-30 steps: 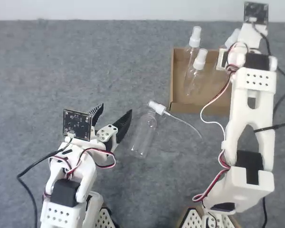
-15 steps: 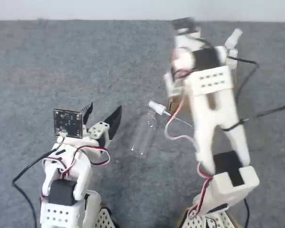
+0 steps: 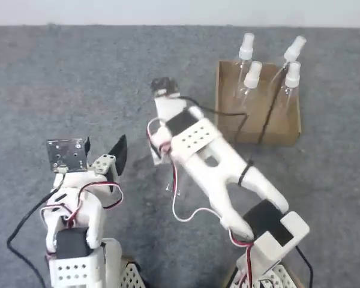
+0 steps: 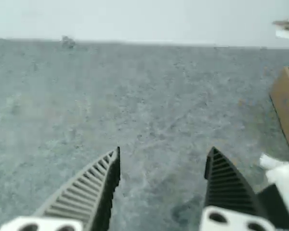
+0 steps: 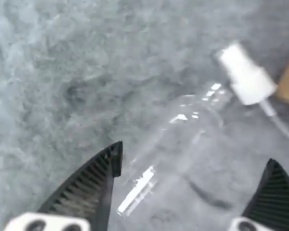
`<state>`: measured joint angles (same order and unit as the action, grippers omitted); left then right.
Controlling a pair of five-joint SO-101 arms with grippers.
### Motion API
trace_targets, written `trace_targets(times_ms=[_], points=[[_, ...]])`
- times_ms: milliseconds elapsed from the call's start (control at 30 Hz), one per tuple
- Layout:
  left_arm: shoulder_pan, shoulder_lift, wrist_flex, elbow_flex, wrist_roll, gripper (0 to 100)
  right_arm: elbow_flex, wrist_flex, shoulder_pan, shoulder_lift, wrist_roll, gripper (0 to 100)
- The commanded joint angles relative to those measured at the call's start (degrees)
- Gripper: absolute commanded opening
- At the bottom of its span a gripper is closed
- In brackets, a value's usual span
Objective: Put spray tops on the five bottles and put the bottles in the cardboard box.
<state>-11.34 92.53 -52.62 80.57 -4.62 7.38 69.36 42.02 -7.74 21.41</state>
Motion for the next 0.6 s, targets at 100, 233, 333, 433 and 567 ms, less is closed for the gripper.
trace_targets(times_ms=[100, 233, 333, 433, 567], points=[[-0.3, 0.4, 2.1, 1.0, 0.6, 26, 7.5, -10.9, 0.8, 4.1, 3.5, 36.9], [-0.4, 0.4, 2.1, 1.0, 0.6, 26, 11.0, -12.5, 0.8, 4.1, 3.5, 35.9], [-0.3, 0.4, 2.2, 1.0, 0.6, 26, 13.8, -15.2, 0.8, 4.1, 3.3, 28.7], [-0.3, 0.4, 2.2, 1.1, 0.6, 26, 16.2, -18.2, 0.8, 4.2, 3.2, 18.8], [-0.3, 0.4, 2.2, 1.1, 0.6, 26, 16.4, -17.7, 0.8, 5.1, 0.4, 9.6]])
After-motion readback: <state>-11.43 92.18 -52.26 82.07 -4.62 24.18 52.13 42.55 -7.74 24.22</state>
